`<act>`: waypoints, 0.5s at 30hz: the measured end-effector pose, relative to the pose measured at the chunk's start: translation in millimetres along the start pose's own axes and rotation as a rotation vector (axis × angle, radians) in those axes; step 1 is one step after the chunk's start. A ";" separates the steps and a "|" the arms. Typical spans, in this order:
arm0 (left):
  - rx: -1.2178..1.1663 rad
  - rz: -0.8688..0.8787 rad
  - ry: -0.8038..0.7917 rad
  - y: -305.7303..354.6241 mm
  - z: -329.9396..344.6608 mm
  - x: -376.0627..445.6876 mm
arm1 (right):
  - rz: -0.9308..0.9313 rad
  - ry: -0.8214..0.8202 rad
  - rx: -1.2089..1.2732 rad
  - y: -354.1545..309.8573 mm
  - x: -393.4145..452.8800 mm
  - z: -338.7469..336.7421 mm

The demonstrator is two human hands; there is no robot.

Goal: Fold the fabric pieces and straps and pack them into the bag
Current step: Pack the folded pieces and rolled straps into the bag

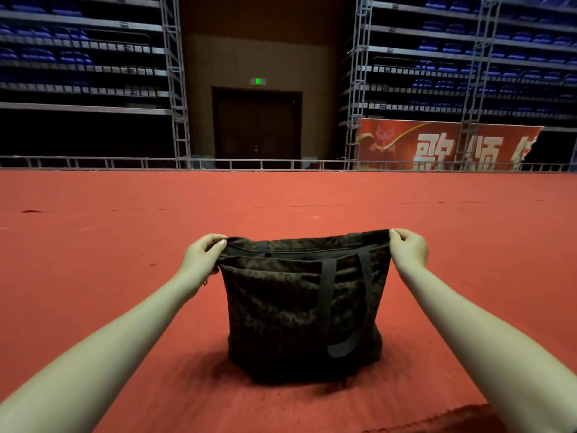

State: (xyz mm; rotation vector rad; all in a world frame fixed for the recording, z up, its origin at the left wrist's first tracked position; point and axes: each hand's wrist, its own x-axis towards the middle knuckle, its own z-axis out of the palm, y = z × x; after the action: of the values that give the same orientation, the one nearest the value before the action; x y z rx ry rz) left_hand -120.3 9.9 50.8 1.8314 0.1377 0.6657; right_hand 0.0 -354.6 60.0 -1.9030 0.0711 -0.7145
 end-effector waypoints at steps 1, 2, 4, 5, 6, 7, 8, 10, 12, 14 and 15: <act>0.020 0.007 -0.028 0.3 -3.9 -1.5 | 0.005 -0.016 0.003 -0.9 -1.4 0.9; 0.038 0.011 -0.049 0.1 -7.5 -3.0 | 0.006 -0.031 0.004 -0.9 -2.2 1.8; 0.056 0.024 -0.086 0.0 -12.8 -6.0 | -0.004 -0.051 0.006 -0.5 -4.3 1.4; 0.056 0.033 -0.100 0.1 -14.3 -7.5 | -0.009 -0.063 0.009 -0.8 -5.1 0.1; 0.054 0.040 -0.109 0.0 -14.8 -8.6 | -0.011 -0.074 0.019 0.0 -5.2 -0.9; 0.052 0.044 -0.115 0.1 -14.9 -9.2 | -0.013 -0.086 0.026 1.0 -4.9 -2.1; 0.053 0.047 -0.119 -0.3 -14.4 -9.4 | -0.015 -0.099 0.027 1.7 -4.8 -3.3; 0.067 0.053 -0.127 -0.7 -13.2 -8.9 | -0.026 -0.138 0.021 2.0 -5.9 -6.9; 0.091 0.059 -0.142 -1.5 -12.0 -9.4 | -0.068 -0.189 -0.017 3.2 -7.7 -10.7; 0.101 0.058 -0.158 -1.9 -12.0 -10.1 | -0.164 -0.207 -0.170 0.4 -12.1 -14.2; 0.106 0.054 -0.166 -2.1 -12.8 -10.4 | -0.215 -0.188 -0.261 -2.5 -15.8 -14.4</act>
State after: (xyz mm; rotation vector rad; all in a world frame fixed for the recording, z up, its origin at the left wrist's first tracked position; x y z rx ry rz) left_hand -135.0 17.2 47.8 1.9895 0.0138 0.5492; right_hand -20.9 -359.6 59.0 -2.2438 -0.1683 -0.6908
